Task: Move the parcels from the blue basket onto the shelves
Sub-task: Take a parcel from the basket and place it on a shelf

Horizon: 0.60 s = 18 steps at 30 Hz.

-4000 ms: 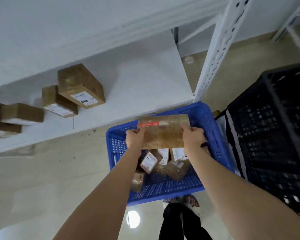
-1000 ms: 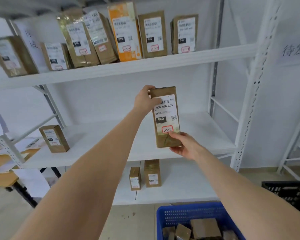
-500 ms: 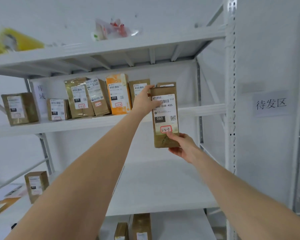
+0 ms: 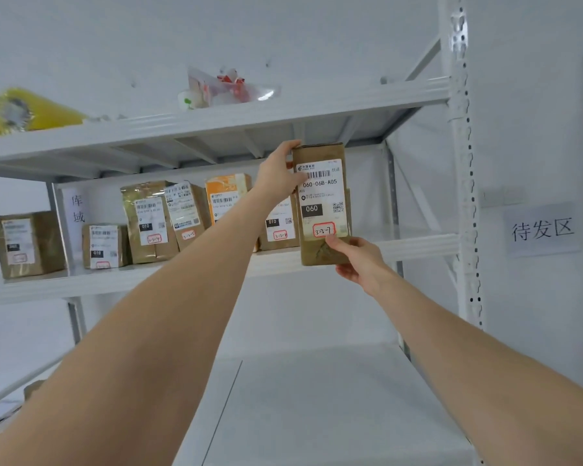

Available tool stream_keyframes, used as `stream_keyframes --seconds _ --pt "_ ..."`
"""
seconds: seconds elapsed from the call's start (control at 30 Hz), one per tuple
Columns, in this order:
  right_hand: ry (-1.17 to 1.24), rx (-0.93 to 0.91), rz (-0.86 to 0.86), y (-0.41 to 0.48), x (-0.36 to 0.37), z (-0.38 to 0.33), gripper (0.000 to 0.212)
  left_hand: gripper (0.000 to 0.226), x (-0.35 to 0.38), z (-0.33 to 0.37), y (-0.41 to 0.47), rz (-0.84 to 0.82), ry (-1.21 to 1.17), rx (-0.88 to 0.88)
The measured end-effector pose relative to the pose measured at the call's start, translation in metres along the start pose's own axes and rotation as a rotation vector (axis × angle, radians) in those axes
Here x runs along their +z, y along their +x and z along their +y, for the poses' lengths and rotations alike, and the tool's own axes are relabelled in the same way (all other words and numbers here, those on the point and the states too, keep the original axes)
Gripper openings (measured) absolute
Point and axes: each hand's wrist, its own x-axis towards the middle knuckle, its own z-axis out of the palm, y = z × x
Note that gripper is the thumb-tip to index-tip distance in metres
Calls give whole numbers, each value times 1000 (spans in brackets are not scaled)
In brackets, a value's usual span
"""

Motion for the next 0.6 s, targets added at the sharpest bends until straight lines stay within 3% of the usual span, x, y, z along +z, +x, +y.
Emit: stream_keyframes --seconds 0.3,0.6 --pt "-208 -129 57 67 33 4 29 61 6 -49 52 24 -15 1" --pt "-592 -253 100 104 22 14 31 60 27 -70 76 -1 1 -65"
